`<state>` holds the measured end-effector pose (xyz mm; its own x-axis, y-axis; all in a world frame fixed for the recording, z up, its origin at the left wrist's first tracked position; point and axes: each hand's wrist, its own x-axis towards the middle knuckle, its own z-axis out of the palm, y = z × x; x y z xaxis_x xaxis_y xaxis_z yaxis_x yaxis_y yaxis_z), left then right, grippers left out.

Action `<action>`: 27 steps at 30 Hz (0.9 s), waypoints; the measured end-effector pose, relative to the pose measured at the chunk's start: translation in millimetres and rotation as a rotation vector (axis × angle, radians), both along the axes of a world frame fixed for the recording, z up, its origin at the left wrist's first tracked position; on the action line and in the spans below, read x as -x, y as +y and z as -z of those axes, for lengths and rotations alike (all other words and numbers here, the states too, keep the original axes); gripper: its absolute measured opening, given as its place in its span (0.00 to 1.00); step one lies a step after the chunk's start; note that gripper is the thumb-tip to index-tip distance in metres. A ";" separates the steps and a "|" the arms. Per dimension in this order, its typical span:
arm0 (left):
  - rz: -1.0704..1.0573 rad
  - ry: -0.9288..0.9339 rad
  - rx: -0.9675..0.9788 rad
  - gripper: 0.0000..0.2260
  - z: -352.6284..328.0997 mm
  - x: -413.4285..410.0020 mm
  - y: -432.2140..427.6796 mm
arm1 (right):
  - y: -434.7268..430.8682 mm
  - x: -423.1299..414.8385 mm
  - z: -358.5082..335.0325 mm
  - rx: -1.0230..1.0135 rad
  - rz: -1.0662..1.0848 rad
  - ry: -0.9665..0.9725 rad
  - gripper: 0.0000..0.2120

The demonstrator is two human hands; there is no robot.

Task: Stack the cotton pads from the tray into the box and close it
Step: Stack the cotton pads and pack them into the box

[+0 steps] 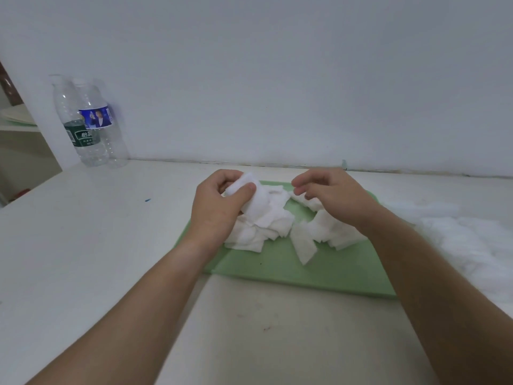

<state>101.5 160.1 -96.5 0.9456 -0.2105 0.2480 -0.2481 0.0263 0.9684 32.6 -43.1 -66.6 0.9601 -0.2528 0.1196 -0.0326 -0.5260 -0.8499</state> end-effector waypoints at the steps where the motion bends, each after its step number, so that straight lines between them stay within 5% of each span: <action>1: -0.012 0.006 0.001 0.09 -0.3 -0.2 0.5 | -0.6 -0.2 1.0 0.046 -0.023 0.031 0.12; 5: -0.058 0.020 -0.025 0.10 2.5 -1.1 1.7 | 4.0 0.9 2.8 0.321 -0.193 0.224 0.17; 10: -0.058 0.018 -0.029 0.08 4.2 -1.8 1.3 | 15.5 4.1 -2.9 0.751 -0.117 0.397 0.23; 13: -0.045 0.018 -0.014 0.07 5.0 -2.0 0.3 | 20.6 5.8 -3.2 0.841 -0.166 0.547 0.28; 16: -0.021 0.018 -0.014 0.08 3.8 -0.6 0.4 | 21.1 8.0 -3.9 0.832 -0.197 0.579 0.25; 20: 0.012 0.018 -0.009 0.13 4.9 0.2 1.4 | 19.1 8.6 -4.7 0.802 -0.268 0.540 0.10; 22: 0.027 0.020 -0.013 0.16 4.5 0.9 1.2 | 15.0 8.8 -6.9 0.769 -0.294 0.453 0.13; 27: 0.066 -0.004 -0.053 0.19 -0.1 6.1 -0.9 | 7.4 13.5 -20.9 0.265 -0.342 0.171 0.06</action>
<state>95.4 159.2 -96.4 0.9282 -0.2855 0.2384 -0.2514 -0.0090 0.9678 19.0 -35.6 -45.6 0.9946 0.0997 -0.0299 0.0526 -0.7291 -0.6824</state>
